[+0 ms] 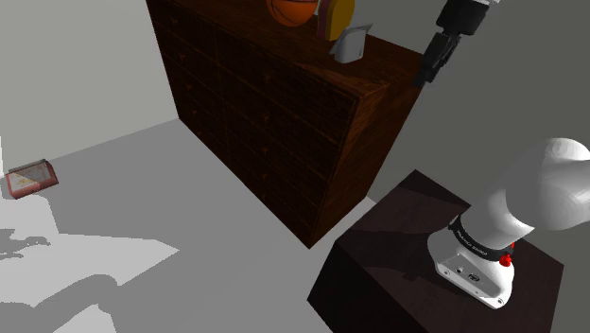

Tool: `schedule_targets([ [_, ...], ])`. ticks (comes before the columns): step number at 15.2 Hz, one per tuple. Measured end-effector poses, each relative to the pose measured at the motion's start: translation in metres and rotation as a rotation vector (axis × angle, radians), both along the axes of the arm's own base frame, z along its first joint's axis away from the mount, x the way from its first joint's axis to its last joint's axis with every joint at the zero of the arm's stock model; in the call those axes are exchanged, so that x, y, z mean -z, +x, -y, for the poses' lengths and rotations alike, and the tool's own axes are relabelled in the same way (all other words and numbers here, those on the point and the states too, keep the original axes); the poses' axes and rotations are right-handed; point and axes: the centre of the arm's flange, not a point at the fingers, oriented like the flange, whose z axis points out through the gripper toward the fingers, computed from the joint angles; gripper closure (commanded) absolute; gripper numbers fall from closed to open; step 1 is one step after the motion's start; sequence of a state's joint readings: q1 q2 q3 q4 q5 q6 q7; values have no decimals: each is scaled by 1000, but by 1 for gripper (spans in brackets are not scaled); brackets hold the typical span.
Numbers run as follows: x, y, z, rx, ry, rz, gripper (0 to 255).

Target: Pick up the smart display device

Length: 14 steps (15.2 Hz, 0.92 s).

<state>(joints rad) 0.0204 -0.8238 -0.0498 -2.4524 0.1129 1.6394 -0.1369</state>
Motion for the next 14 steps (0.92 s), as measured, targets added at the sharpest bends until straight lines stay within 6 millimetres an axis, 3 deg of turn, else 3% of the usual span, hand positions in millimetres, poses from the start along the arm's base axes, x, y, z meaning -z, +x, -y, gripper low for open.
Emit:
schedule_targets([
  [2,0,2,7,-18,-2,3,0],
  [5,1,13,34,-128,-14,23,0],
  [14,4,81,122,-524,-60,92,0],
])
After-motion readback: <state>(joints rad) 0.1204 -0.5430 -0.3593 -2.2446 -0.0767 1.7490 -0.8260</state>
